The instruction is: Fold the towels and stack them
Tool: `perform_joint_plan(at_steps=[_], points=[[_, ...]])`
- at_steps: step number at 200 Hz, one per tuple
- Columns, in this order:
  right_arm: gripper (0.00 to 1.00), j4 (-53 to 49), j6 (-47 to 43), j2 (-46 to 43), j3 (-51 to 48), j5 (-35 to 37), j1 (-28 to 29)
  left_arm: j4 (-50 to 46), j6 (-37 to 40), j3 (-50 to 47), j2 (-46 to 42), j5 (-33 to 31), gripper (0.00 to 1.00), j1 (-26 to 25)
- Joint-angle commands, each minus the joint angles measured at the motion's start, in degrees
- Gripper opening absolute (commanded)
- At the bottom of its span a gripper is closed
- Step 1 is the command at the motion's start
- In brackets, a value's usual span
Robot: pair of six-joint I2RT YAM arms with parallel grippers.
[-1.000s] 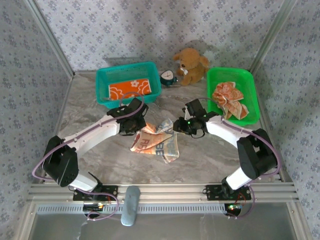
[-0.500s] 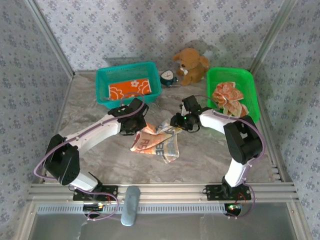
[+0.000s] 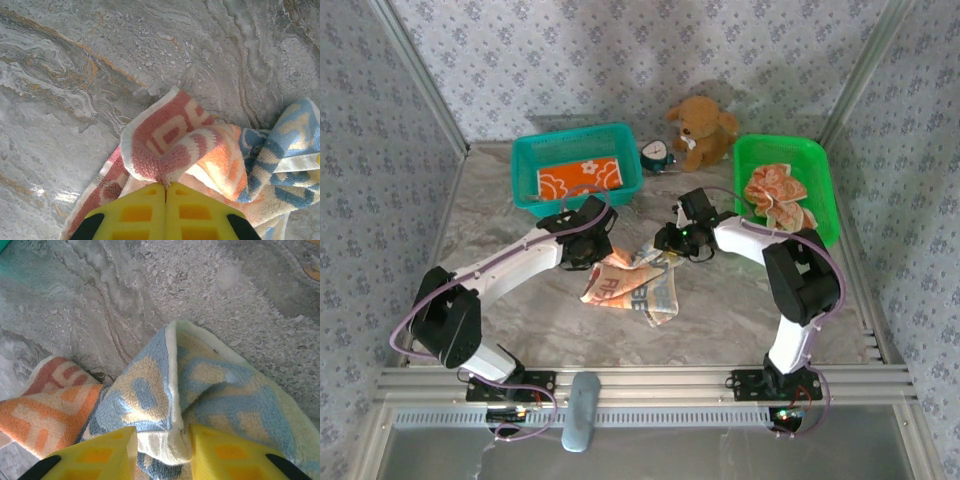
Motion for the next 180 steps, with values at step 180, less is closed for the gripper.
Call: perform_joint_plan(at_steps=[180], points=[[0.00, -10.4, -6.5, -27.2, 19.2, 6.9, -4.1, -13.4, 17.4, 36.3, -8.9, -15.0, 0.00, 0.4]])
